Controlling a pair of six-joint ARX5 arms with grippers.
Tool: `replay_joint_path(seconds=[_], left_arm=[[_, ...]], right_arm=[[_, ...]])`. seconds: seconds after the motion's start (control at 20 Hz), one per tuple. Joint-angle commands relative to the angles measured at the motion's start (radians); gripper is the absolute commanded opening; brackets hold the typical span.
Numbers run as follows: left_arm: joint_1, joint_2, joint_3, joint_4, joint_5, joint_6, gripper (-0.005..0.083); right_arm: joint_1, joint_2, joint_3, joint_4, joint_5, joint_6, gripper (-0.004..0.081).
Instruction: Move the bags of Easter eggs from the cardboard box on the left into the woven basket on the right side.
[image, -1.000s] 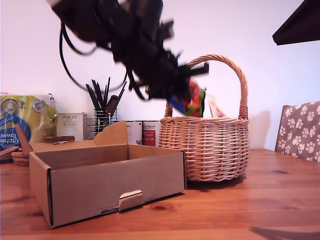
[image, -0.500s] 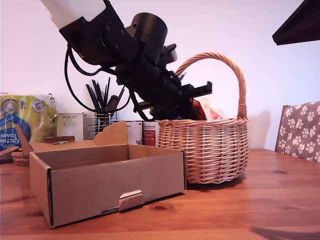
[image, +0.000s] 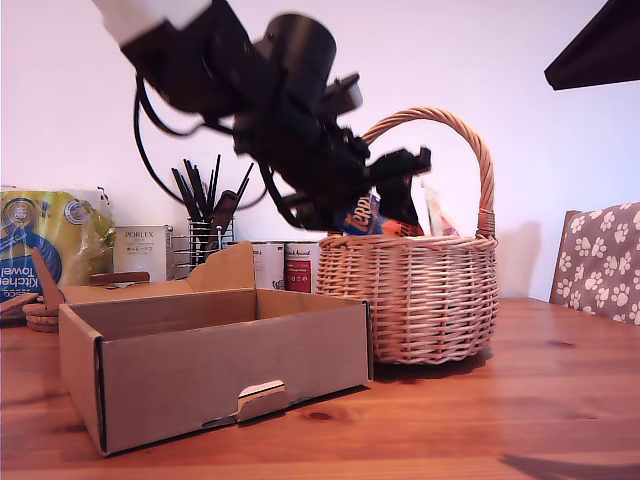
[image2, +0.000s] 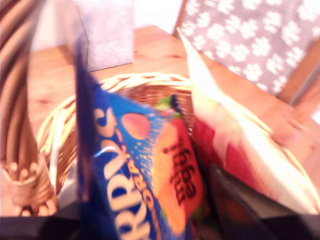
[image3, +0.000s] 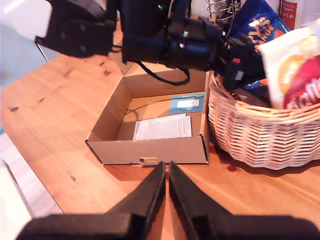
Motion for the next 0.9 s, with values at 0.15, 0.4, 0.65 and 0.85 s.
replay_joint_path(seconds=[0.15, 0.4, 0.65, 0.85], left_arm=[[0.013, -0.169, 0.011, -0.156, -0.005, 0.109, 0.0516], [0.036, -0.308, 0.010, -0.396, -0.001, 0.156, 0.0242], [0.082, -0.445, -0.077, -0.474, -0.001, 0.192, -0.0014], [0.174, -0.614, -0.343, -0.296, 0.009, 0.193, -0.0014]], right_arm=[[-0.001, -0.001, 0.017, 0.005, -0.003, 0.000, -0.0013], [-0.001, -0.001, 0.017, 0.005, 0.002, 0.000, -0.0013], [-0.004, 0.018, 0.016, 0.093, 0.182, 0.000, -0.0013], [-0.034, 0.022, 0.016, 0.155, 0.280, 0.000, -0.0013]])
